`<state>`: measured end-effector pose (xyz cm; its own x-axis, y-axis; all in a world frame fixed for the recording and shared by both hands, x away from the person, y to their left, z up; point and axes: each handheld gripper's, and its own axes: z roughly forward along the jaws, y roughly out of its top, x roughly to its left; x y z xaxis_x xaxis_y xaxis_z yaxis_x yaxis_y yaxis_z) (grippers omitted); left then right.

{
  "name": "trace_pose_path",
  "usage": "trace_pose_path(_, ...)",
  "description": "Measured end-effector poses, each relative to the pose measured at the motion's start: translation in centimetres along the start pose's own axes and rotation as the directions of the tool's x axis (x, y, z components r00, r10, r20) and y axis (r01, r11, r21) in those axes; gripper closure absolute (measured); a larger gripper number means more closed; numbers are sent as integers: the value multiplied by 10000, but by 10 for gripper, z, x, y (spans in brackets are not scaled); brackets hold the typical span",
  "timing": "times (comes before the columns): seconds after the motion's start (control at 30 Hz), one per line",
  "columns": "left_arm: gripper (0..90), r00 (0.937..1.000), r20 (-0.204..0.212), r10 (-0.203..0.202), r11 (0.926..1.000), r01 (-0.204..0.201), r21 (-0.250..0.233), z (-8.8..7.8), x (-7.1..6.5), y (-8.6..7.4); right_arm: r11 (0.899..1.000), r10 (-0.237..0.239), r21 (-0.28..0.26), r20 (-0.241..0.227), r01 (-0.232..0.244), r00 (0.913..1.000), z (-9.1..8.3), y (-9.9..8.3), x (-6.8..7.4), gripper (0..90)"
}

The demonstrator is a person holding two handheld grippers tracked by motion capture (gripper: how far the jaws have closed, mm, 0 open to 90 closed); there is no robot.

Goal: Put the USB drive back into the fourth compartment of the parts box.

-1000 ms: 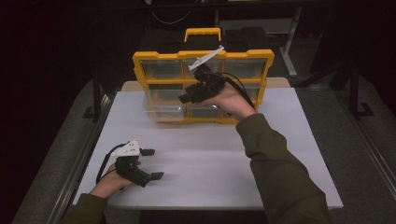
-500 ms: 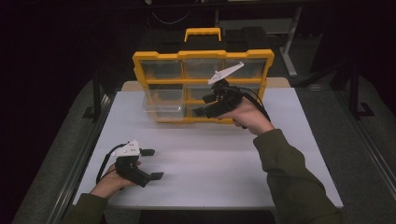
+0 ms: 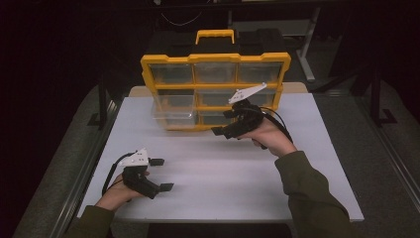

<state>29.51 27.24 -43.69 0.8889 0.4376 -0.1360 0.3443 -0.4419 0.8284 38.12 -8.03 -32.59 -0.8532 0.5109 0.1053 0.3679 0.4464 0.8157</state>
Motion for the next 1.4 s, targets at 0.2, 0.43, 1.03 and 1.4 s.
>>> trace_pose_path(0.2, 0, 10000, -46, -2, 10000, 2, -18, 0, 1, 0, 9997, 146, -222, 304, -139, 9994, -1, -21, 1, 154)
trace_pose_path(0.43, 0, 9999, -108, -63, 9999, 62, -138, -3, 2, -1, 9978, 550, -403, 638, -525, 9964, -3, -54, 5, 133)
trace_pose_path(1.03, 0, 9999, -159, 16, 10000, -16, -31, -4, 1, -1, 9967, 800, -221, 979, -781, 9920, -10, -117, 6, 21)
trace_pose_path(1.4, 0, 9999, -171, -17, 10000, 17, 7, -5, 1, -2, 9936, 1108, -323, 963, -1082, 9892, -15, -139, 7, 0)
